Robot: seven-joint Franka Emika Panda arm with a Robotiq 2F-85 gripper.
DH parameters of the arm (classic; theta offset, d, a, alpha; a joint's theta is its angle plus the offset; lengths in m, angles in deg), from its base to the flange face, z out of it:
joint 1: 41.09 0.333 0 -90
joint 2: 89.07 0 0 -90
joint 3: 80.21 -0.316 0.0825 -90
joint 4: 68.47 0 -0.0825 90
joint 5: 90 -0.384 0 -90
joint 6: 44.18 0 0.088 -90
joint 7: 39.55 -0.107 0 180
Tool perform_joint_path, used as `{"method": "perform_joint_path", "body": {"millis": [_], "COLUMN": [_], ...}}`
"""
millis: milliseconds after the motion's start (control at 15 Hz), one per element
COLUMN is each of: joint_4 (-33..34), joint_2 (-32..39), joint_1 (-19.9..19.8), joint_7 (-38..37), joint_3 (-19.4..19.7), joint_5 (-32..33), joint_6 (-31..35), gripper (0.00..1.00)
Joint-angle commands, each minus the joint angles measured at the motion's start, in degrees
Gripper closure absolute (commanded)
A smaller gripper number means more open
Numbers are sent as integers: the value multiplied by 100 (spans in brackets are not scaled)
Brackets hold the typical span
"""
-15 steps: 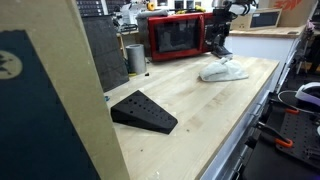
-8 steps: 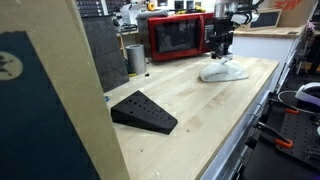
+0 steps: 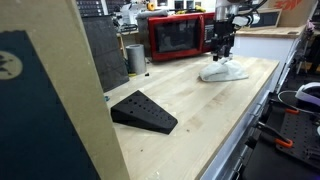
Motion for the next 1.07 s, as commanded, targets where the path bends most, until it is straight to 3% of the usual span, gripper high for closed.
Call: {"method": "perform_joint_path", "body": {"millis": [0, 667, 1000], "joint_4": [-60, -535, -666], "joint_2": [-89, -11, 224], "joint_1": [-38, -35, -38], "joint_7": [-82, -32, 64], "joint_3": [-30, 45, 106], "joint_5": [143, -548, -975], "joint_6": [257, 484, 1110], "gripper": [0, 0, 0]}}
